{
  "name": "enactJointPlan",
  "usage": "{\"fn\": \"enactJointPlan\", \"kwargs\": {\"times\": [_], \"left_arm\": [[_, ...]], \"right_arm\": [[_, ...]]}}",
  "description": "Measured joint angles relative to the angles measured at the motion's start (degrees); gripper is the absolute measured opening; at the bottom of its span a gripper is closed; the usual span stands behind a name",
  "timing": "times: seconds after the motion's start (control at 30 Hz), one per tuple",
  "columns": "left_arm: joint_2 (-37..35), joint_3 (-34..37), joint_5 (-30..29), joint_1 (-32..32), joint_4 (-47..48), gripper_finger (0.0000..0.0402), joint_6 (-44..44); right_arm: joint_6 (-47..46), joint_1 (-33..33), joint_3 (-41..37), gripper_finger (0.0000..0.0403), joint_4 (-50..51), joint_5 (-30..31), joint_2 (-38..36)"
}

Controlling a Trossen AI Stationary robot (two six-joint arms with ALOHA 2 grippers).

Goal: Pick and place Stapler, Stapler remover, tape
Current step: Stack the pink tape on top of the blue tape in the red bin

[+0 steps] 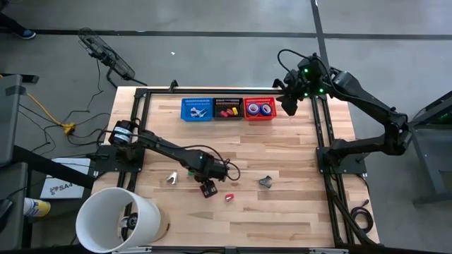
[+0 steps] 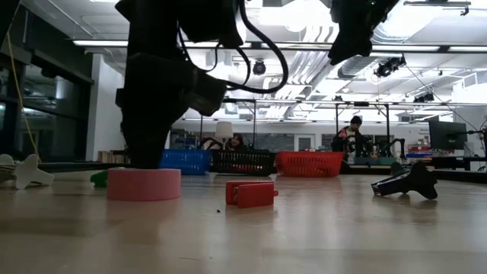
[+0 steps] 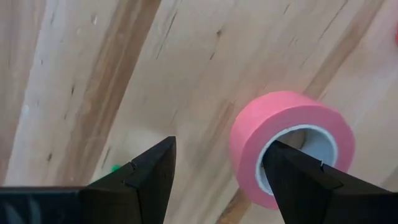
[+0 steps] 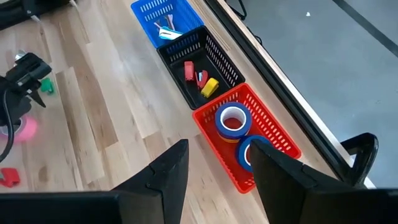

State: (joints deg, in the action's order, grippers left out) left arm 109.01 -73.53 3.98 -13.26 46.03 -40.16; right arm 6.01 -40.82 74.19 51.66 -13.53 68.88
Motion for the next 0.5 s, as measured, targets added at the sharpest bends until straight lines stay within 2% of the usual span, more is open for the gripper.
{"fn": "enactJointPlan", "kwargs": {"times": [0.33, 0.5], "left_arm": [[-0.2, 2.8, 1.0, 0.1, -2.3, 0.0227, 9.1], [-0.3, 3.0, 0.1, 0.1, -2.4, 0.0192, 12.4]], "right_arm": [[-3.0, 1.2, 0.0, 0.0157, 0.0, -0.2, 0.0], [-3.6, 3.4, 0.0, 0.0151, 0.0, -0.2, 0.0]]}}
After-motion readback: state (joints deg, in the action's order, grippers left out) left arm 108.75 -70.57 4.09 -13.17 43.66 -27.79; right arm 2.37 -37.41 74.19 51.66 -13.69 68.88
